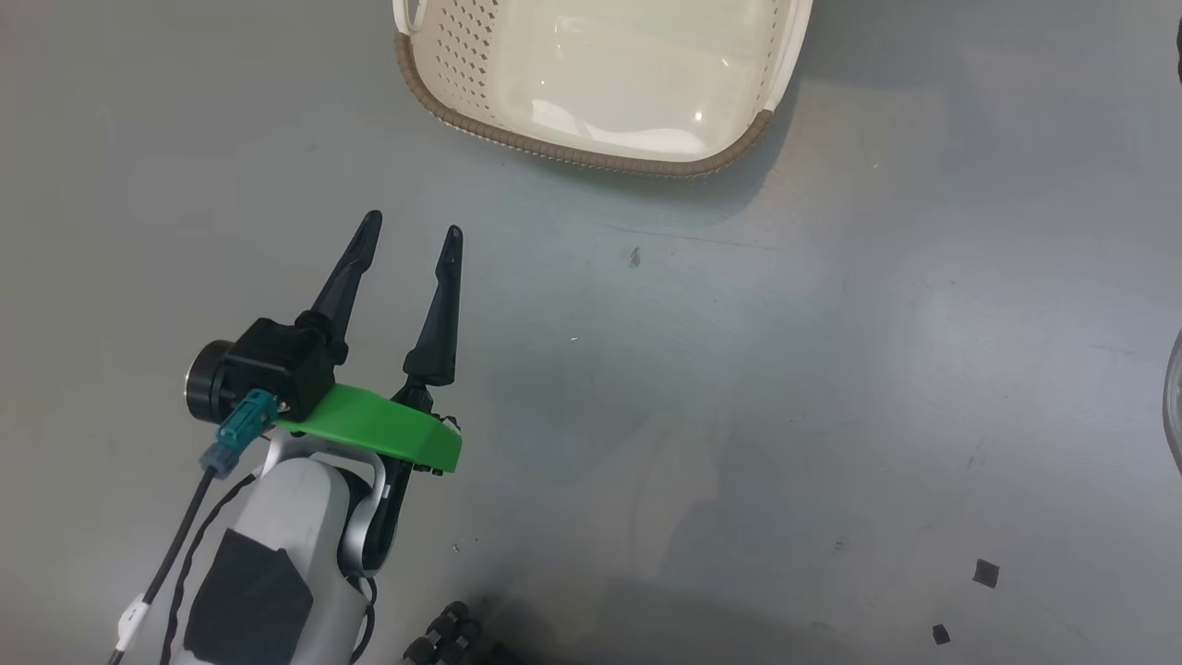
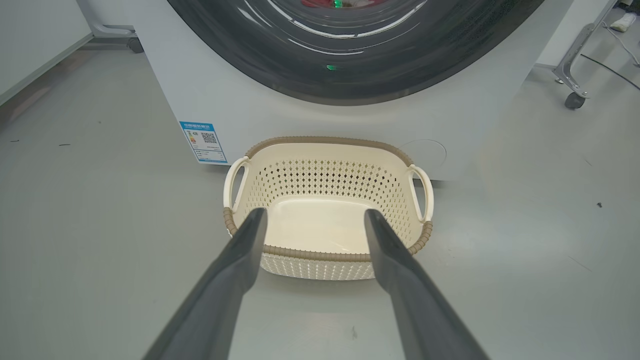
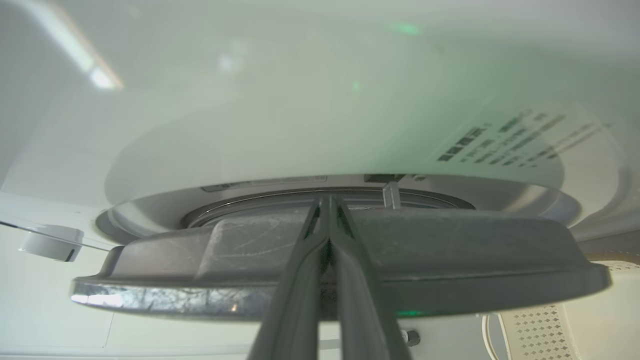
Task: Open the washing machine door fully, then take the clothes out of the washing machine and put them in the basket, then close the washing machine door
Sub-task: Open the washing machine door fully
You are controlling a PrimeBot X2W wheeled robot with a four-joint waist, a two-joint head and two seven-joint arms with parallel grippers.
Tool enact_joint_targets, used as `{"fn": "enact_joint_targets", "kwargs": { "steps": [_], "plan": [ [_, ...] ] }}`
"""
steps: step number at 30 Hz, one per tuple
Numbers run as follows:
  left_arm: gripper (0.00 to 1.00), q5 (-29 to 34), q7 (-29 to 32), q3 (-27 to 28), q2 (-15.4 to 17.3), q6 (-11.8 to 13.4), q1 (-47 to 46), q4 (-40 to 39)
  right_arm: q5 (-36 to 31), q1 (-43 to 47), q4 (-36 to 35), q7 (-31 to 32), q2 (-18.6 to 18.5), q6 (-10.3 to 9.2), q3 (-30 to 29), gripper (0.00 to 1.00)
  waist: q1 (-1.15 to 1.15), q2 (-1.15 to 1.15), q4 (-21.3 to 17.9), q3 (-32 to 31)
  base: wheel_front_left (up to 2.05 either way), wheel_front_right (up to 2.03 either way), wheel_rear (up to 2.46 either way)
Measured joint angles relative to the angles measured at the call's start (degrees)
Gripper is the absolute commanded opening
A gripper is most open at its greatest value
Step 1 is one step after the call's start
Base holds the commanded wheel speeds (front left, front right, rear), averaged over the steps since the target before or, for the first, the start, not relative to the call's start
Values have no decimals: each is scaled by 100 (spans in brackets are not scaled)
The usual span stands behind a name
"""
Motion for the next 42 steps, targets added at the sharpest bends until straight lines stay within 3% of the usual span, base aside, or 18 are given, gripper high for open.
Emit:
{"fn": "enact_joint_targets", "kwargs": {
  "steps": [20,42],
  "plan": [
    [100,0,0,-5,-1,34,-15,-1,97,-194,793,759,-88,0,22,0,0,0,21,-33,0,0,0],
    [100,64,0,57,-1,70,-15,100,392,153,1022,1145,9,-4,76,0,0,0,-161,-405,0,0,0]
  ]
}}
